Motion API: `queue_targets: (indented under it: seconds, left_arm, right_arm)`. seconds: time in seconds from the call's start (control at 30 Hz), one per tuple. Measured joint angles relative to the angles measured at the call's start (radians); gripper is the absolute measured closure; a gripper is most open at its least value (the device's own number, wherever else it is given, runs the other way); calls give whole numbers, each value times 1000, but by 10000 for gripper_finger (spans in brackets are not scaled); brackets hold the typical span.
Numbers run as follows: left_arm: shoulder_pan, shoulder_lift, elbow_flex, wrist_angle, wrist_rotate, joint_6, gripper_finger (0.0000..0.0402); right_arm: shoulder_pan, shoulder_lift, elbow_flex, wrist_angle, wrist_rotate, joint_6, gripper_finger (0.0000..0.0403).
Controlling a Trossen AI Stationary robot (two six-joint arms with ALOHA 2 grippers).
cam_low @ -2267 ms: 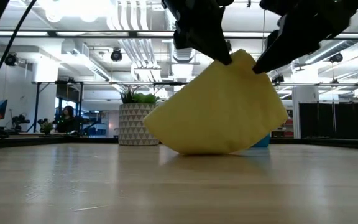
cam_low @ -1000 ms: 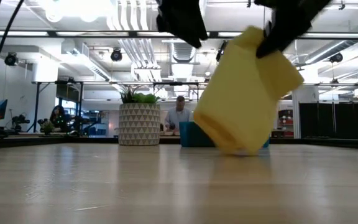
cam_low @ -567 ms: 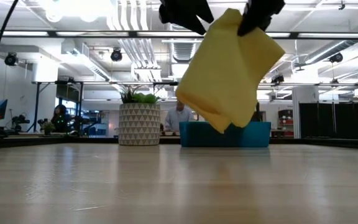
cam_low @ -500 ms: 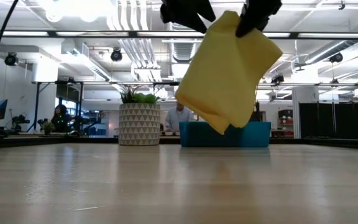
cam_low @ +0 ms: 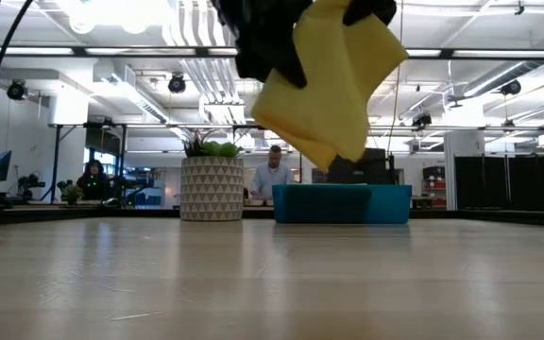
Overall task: Fold microfiber towels
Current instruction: Fold the yellow microfiber towel on top of the green microfiber towel into the dark blue bin
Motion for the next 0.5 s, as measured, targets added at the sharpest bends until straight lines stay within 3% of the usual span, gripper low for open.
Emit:
queue_targets:
  seconds: [0.33,0.5]
  left_arm:
    - [1,-37,-27,-3,-1,86,388]
    - [24,-69,-26,-12,-30,180,392]
  right_arm:
    - [-13,-12,0,-97,24,38,394]
    - [-38,-14,-2,-103,77,59,394]
